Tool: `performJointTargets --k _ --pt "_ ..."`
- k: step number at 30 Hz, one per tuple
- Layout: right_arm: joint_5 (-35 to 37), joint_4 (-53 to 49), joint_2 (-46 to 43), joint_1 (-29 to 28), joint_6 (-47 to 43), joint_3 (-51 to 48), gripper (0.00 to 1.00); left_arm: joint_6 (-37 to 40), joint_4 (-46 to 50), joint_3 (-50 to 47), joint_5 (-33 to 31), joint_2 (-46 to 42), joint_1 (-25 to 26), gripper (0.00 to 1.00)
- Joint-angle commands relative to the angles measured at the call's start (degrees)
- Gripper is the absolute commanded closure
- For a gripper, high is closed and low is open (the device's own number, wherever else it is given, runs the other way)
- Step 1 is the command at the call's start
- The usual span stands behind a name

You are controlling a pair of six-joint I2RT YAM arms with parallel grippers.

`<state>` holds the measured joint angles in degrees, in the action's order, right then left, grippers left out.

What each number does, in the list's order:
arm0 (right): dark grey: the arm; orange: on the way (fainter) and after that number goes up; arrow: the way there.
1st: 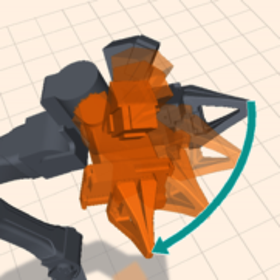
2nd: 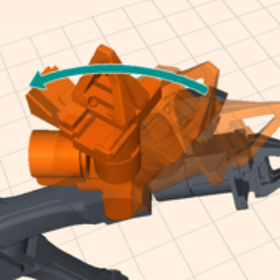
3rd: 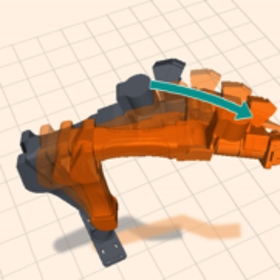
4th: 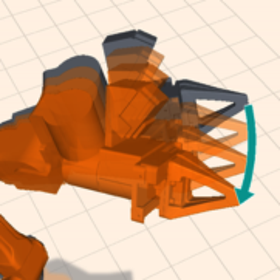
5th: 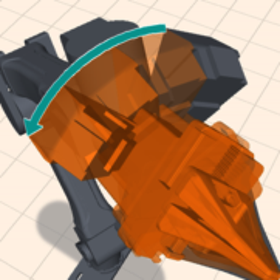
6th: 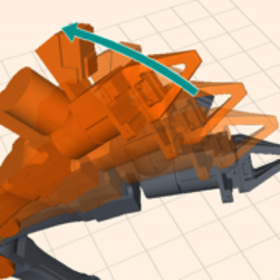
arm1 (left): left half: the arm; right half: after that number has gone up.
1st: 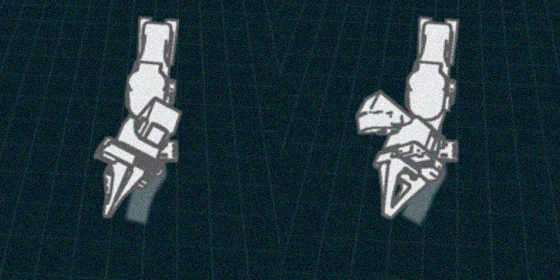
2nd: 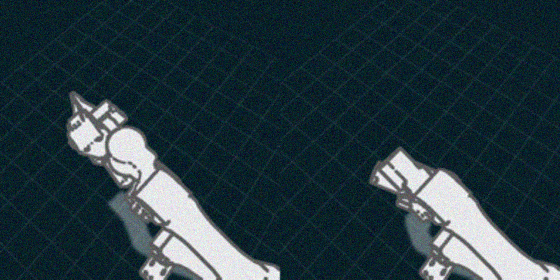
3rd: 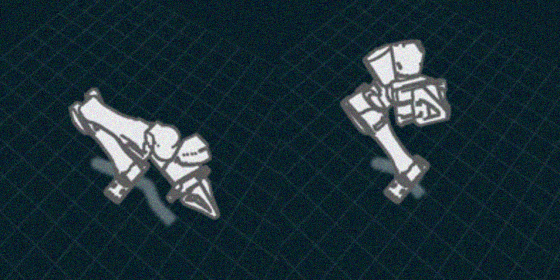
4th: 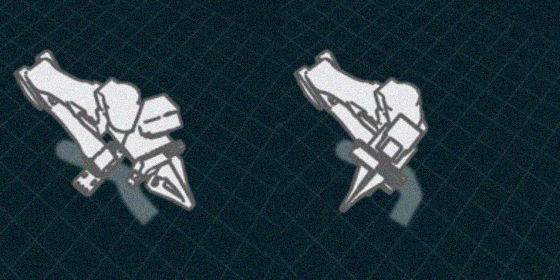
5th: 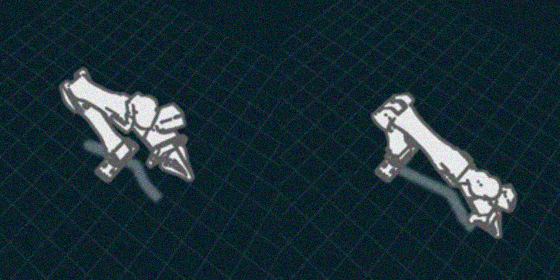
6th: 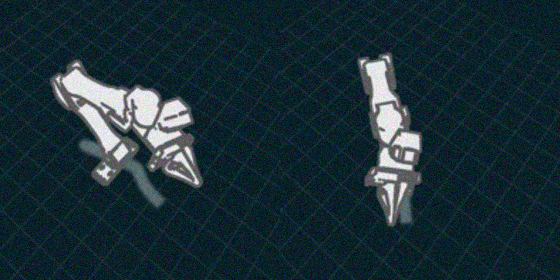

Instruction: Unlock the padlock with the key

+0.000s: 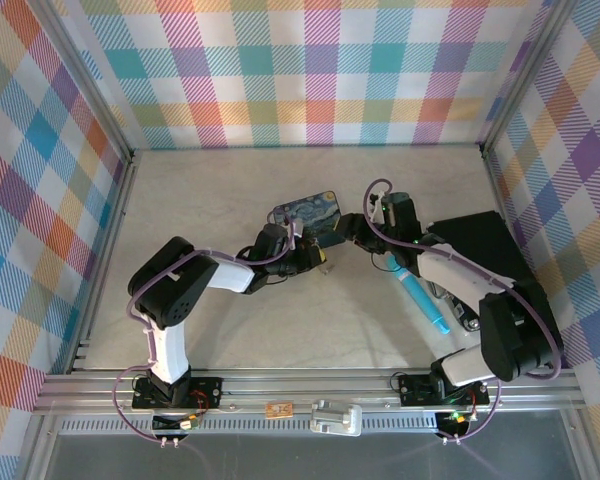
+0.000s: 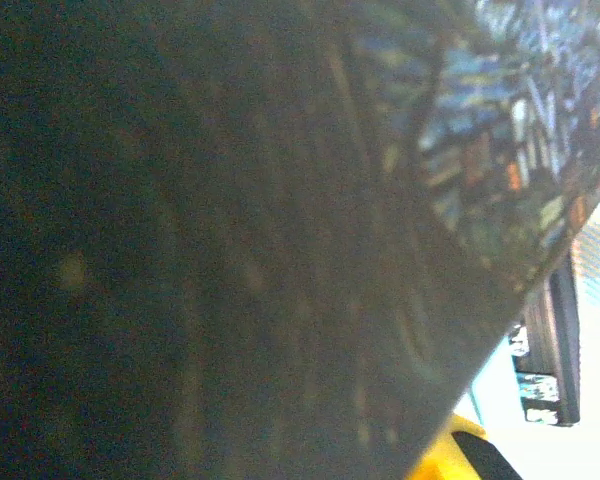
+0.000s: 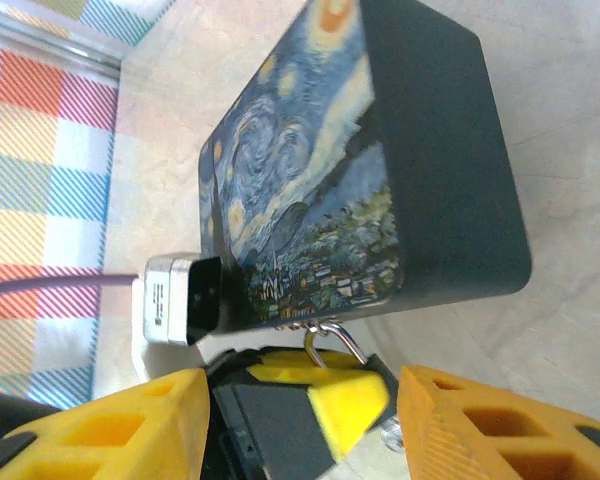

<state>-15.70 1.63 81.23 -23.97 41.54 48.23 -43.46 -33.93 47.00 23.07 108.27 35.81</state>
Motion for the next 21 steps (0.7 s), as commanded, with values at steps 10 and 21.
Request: performJointTargets --k 10,21 --pt "0.15 -12.91 -2.60 -0.93 -16.45 -0.41 0.48 7.04 17.41 2.52 -5.13 -3.15 -1.25 0.88" --pt "8.06 -19.01 2.88 -7.99 -23.93 6.79 0.43 3.16 14.68 -0.20 -5.24 -9.95 -3.13 0.44"
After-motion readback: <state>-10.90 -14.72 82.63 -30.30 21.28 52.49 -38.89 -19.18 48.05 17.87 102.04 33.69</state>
